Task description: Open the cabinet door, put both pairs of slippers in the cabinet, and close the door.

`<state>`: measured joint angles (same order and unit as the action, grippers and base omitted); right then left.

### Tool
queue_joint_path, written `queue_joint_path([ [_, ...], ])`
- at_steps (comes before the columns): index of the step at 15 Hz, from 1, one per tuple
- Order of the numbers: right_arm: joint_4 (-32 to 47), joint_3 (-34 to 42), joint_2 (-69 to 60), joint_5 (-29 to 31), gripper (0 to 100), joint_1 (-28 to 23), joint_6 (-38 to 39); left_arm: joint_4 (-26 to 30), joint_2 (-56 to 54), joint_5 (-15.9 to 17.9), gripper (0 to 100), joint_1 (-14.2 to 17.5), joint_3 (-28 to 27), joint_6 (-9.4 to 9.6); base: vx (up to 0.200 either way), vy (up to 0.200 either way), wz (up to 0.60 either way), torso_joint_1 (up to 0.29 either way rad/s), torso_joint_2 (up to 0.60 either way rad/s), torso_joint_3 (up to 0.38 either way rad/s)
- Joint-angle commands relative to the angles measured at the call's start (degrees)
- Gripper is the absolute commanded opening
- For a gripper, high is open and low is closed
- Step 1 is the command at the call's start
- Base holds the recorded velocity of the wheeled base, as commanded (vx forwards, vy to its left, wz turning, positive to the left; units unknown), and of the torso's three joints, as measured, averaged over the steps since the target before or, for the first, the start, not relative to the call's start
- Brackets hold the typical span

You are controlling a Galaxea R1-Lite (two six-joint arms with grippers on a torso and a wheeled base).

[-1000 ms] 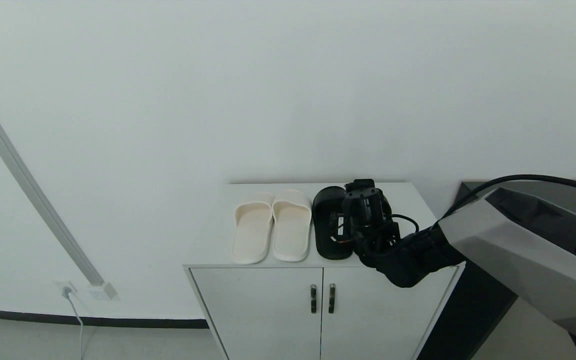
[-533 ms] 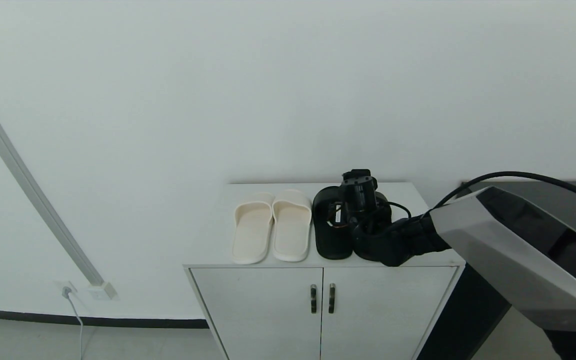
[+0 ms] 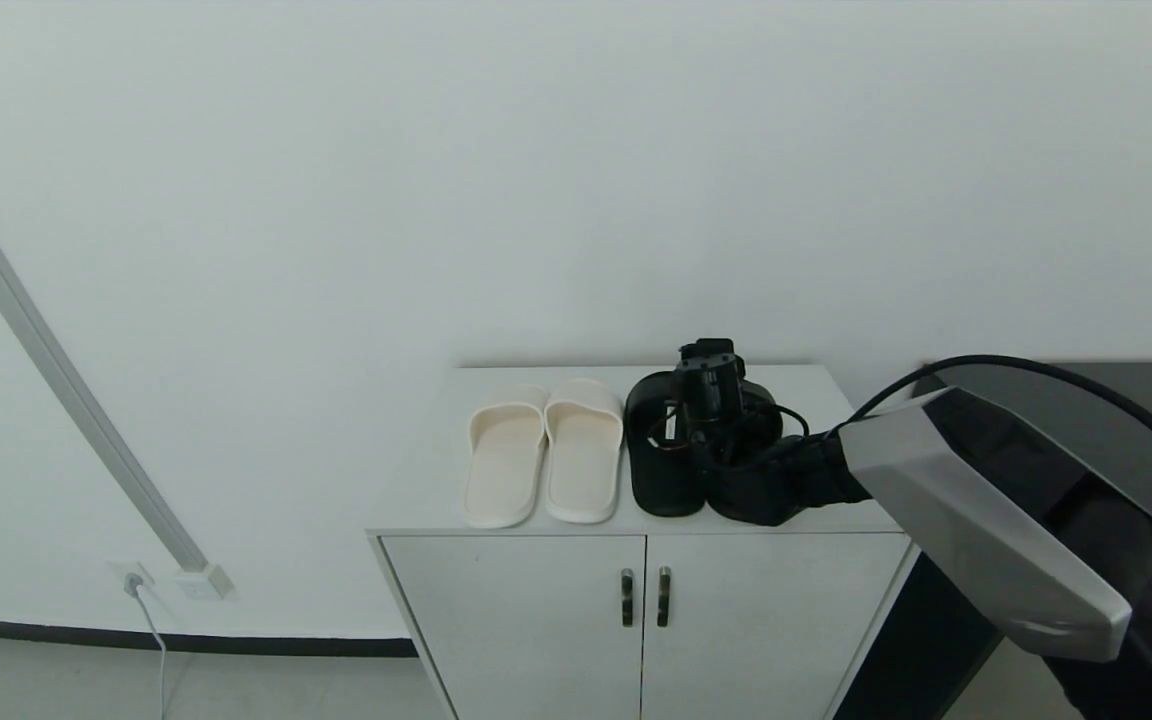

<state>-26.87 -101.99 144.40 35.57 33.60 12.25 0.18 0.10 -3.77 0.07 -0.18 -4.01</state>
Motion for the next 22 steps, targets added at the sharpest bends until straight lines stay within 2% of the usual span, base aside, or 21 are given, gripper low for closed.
queue_joint_path([
  [1, 0.0, -0.3, -0.2, 0.1, 0, -0.1, 0.0, 0.0, 0.0, 0.0, 0, 0.0, 0.0, -0.03, 0.0, 0.0, 0.0, 0.0, 0.0, 0.0],
  [4, 0.1, 0.2, -3.2, 0.1, 0, -0.1, -0.1, 0.0, 0.0, 0.0, 0, 0.0, 0.0, -0.03, 0.0, 0.0, 0.0, 0.0, 0.0, 0.0],
  [7, -0.1, 4.1, -8.9, 0.1, 0, 0.0, -1.5, 0.0, 0.0, 0.0, 0, 0.0, 0.0, -0.03, 0.0, 0.0, 0.0, 0.0, 0.0, 0.0],
  [10, -0.3, 14.3, -17.5, -1.7, 0, 1.2, -2.3, 0.0, 0.0, 0.0, 0, 0.0, 0.0, -0.03, 0.0, 0.0, 0.0, 0.0, 0.0, 0.0],
  [12, -0.9, 22.4, -23.4, -7.4, 0, 2.3, -3.3, 0.0, 0.0, 0.0, 0, 0.0, 0.0, -0.03, 0.0, 0.0, 0.0, 0.0, 0.0, 0.0],
  [13, -3.3, 29.7, -28.5, -13.3, 0, 3.2, -4.8, 0.0, 0.0, 0.0, 0, 0.0, 0.0, -0.03, 0.0, 0.0, 0.0, 0.0, 0.0, 0.0],
  [15, -6.7, 37.4, -33.6, -19.5, 0, 4.3, -7.4, 0.0, 0.0, -0.1, 0, 0.0, 0.0, -0.03, 0.0, 0.0, 0.0, 0.0, 0.0, 0.0],
  [16, -8.6, 43.2, -37.4, -25.9, 0, 5.3, -8.0, 0.0, 0.0, -0.1, 0, 0.0, 0.0, -0.03, 0.0, 0.0, 0.0, 0.0, 0.0, 0.0],
  [17, -8.7, 46.7, -40.0, -29.8, 0, 6.2, -8.1, 0.0, 0.0, -0.1, 0, 0.0, 0.0, -0.03, 0.0, 0.0, 0.0, 0.0, 0.0, 0.0],
  [18, -8.6, 47.4, -40.6, -30.5, 0, 6.4, -8.2, 0.0, 0.0, -0.1, 0, 0.0, 0.0, -0.03, 0.0, 0.0, 0.0, 0.0, 0.0, 0.0],
  [20, -8.7, 56.5, -46.8, -41.0, 0, 7.4, -13.0, 0.0, 0.0, -0.1, 0, 0.0, 0.0, -0.03, 0.0, 0.0, 0.0, 0.0, 0.0, 0.0],
  [22, -8.8, 59.0, -48.2, -42.7, 0, 7.6, -13.0, 0.0, 0.0, -0.1, 0, 0.0, 0.0, -0.03, 0.0, 0.0, 0.0, 0.0, 0.0, 0.0],
])
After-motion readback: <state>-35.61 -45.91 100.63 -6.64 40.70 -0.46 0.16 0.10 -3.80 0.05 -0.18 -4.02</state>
